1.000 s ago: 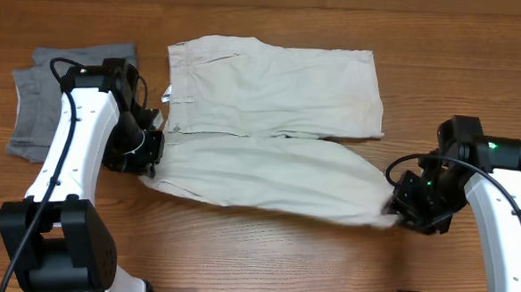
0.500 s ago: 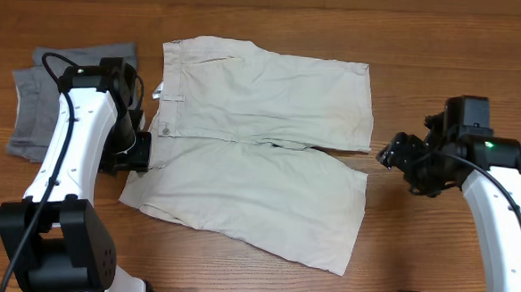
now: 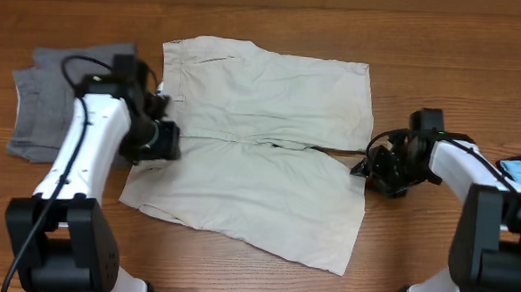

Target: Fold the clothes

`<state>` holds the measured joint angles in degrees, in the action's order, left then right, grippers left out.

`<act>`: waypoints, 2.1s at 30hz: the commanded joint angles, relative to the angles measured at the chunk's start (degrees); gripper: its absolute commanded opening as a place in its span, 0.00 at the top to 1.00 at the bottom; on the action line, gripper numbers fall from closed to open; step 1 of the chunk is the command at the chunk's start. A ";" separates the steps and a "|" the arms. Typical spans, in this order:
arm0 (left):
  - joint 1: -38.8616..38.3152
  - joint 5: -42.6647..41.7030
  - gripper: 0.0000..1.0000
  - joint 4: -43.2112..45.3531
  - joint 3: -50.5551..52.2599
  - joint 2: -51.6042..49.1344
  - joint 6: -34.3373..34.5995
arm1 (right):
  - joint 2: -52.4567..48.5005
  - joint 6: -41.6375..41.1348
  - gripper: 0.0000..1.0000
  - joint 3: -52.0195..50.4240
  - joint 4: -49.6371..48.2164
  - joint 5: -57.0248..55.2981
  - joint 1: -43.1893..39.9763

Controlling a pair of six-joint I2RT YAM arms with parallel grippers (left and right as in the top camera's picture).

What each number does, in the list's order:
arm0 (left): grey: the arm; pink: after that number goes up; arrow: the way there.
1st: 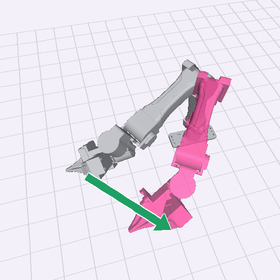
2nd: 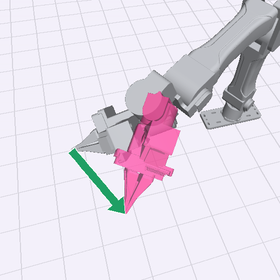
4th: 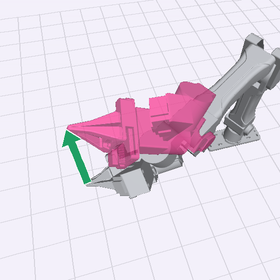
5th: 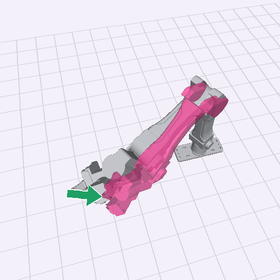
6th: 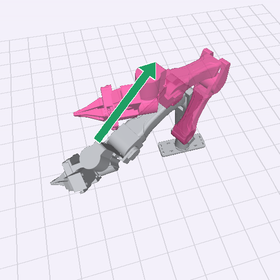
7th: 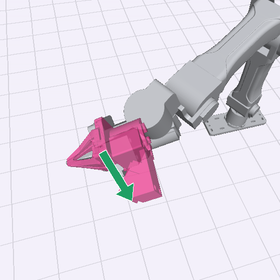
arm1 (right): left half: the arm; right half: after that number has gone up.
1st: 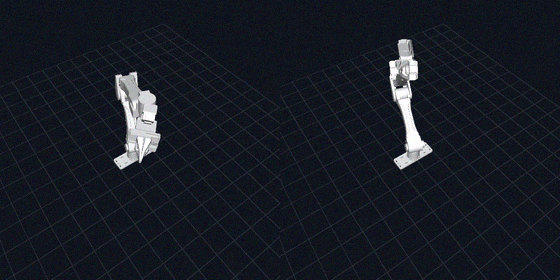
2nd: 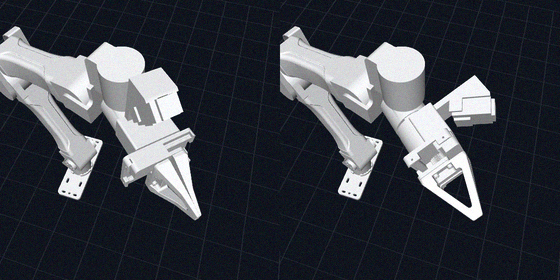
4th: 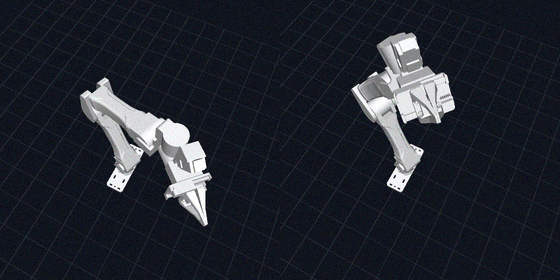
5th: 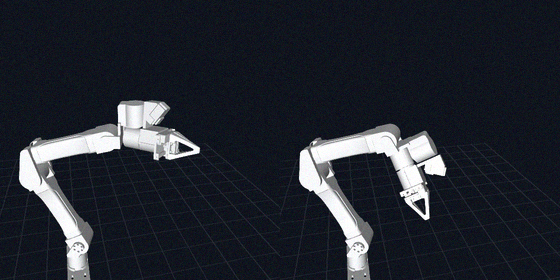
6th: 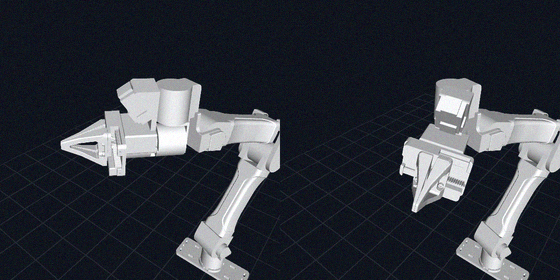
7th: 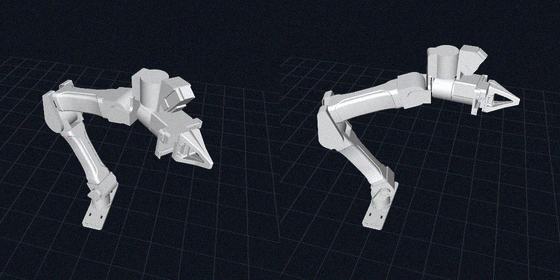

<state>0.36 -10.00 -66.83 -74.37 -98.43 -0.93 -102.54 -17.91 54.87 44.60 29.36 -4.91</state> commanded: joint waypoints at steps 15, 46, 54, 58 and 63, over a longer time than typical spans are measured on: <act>-1.25 0.57 0.43 14.82 22.69 1.03 -0.17 | 6.21 7.26 0.96 24.00 13.35 -9.53 -1.49; -1.14 0.94 0.36 15.43 19.32 1.03 -0.15 | 5.14 8.20 0.28 -12.07 17.90 9.07 -1.46; -1.14 0.96 0.36 14.47 17.42 1.03 -0.15 | 5.14 4.98 0.42 -16.46 12.44 11.87 -1.46; -1.14 0.92 0.36 14.32 16.68 1.03 -0.13 | 5.14 2.58 0.56 -16.63 9.99 11.67 -1.46; -1.11 0.98 0.36 13.29 15.96 1.03 -0.17 | 5.18 2.08 0.93 -16.59 8.11 11.61 -1.49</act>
<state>-1.10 -9.54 -53.17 -56.75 -97.30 -1.45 -97.14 -14.04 38.74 53.21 41.43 -6.33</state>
